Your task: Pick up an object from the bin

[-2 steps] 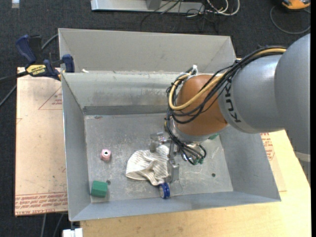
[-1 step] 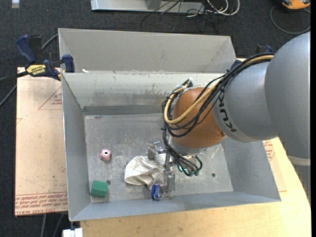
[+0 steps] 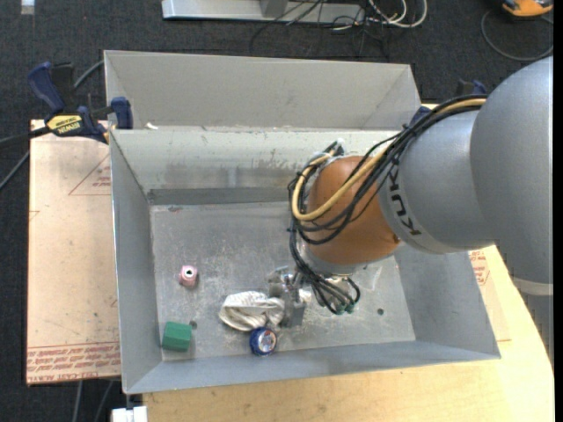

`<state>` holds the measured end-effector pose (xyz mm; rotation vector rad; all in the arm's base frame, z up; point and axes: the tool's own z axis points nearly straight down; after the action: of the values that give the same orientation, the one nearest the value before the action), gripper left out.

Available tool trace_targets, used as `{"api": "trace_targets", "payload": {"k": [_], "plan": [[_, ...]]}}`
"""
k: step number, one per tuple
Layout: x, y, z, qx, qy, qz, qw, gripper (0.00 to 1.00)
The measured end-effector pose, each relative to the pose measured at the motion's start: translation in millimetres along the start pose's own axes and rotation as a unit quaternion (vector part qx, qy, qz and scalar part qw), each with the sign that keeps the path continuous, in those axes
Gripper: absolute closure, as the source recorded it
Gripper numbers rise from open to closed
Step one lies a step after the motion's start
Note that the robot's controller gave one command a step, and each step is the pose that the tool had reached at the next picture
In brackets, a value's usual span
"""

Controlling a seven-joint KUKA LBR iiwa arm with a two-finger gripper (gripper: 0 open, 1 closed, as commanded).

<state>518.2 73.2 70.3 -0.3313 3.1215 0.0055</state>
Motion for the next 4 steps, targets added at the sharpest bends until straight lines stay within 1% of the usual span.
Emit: {"api": "trace_targets", "payload": {"k": [1,2,4], "plan": [[0.6,-0.1,0.2,0.000,0.0009,0.000,1.0000,0.00],[0.1,-0.2,-0.1,0.000,0.0003,0.000,1.0000,1.00],[0.2,-0.2,-1.2,0.000,0.0010,0.000,1.0000,1.00]]}}
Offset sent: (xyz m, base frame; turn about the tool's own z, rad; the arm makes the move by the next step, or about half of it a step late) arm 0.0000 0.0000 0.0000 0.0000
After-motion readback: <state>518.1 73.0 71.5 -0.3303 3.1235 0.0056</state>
